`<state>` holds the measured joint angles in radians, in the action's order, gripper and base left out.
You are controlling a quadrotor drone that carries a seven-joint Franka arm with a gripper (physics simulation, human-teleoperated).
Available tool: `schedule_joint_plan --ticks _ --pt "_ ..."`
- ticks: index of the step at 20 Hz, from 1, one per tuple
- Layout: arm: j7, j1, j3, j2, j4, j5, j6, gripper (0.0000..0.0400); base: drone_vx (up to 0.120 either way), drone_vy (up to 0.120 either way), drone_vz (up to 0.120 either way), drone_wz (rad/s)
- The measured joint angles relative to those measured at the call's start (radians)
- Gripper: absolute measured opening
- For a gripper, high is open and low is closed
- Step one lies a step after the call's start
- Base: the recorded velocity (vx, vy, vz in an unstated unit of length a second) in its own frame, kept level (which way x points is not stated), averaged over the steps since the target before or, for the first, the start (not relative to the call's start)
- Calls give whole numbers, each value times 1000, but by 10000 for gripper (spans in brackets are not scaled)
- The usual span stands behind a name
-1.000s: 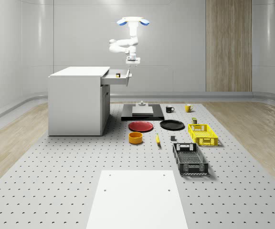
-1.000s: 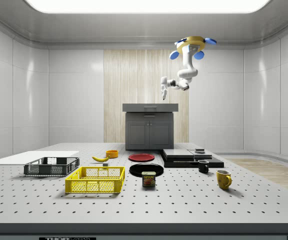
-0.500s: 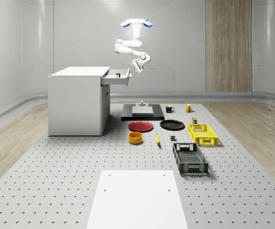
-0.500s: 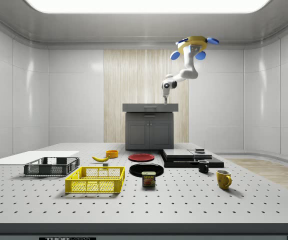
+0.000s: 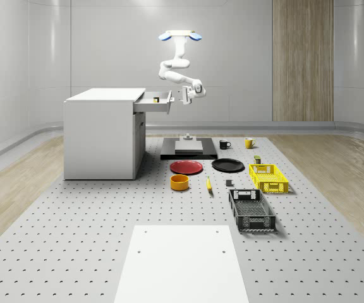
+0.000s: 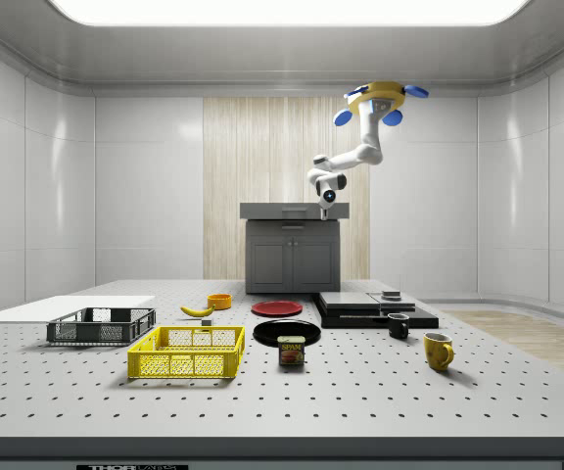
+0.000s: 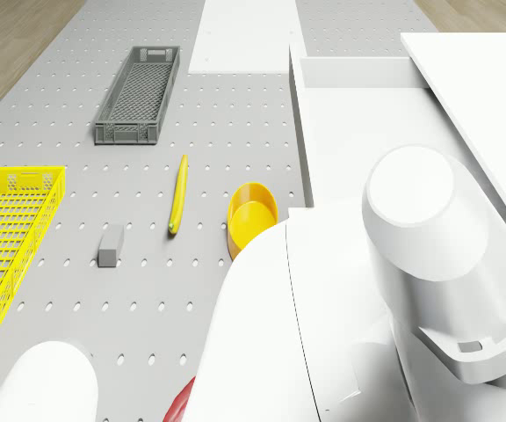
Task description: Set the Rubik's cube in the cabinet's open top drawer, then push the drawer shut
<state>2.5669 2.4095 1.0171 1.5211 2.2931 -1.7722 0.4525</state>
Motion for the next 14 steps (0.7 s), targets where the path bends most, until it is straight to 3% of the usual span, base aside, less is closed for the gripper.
schedule_joint_plan --ticks 4,8,9,11,14 --pt "18 38 -12 0 -30 26 -15 400 0 -100 -110 0" --pt "27 59 -19 5 -44 42 -17 400 0 -120 0 0" --pt "29 63 -21 6 -46 45 -17 335 0 -120 0 0" --pt "31 69 -24 10 -50 51 -15 245 0 -20 0 0" --pt "34 76 -27 15 -53 58 -11 171 0 -80 0 0"
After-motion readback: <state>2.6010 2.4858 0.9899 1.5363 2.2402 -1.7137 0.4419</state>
